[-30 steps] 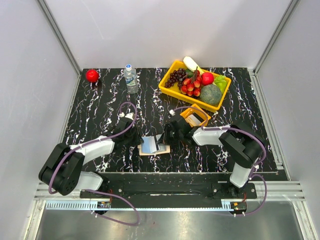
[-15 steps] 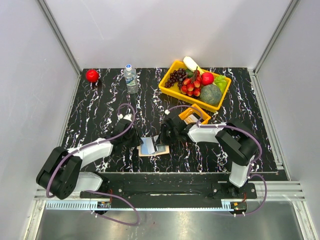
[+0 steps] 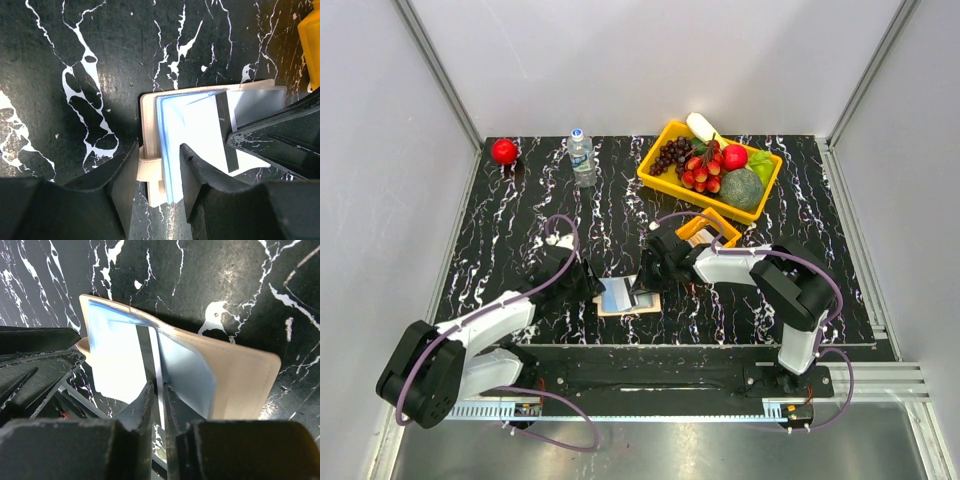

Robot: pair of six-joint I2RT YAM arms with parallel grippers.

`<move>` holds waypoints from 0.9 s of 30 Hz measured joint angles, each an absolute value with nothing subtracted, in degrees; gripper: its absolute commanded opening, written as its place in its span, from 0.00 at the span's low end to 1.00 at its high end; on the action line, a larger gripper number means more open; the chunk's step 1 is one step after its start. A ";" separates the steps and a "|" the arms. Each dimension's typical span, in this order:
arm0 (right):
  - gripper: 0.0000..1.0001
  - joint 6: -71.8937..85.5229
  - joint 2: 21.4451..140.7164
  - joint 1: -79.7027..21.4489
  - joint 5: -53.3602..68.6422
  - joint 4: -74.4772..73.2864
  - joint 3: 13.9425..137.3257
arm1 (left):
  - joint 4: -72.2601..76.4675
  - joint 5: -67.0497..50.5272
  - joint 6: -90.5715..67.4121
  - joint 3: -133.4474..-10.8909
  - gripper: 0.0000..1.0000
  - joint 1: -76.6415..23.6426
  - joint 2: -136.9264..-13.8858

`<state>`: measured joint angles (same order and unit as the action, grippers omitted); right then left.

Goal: Put the credit cards into the card holder
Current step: Insert the credit card into the card holder.

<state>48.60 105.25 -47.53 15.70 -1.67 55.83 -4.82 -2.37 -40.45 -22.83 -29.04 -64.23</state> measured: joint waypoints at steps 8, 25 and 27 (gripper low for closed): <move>0.25 47.53 105.25 -47.57 15.73 -3.79 56.23 | -3.88 -2.76 -42.24 -20.03 0.22 -29.02 -64.23; 0.30 43.11 105.06 -47.72 23.38 -9.28 57.58 | -2.52 -2.46 -47.11 -18.57 0.00 -29.45 -64.10; 0.30 43.13 105.06 -47.90 24.12 -9.10 57.58 | -2.48 -2.33 -47.40 -18.57 0.00 -29.69 -64.10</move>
<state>43.13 105.06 -47.90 24.12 -9.10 57.58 -2.48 -2.33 -47.40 -18.57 -29.69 -64.10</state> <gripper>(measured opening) 0.295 0.015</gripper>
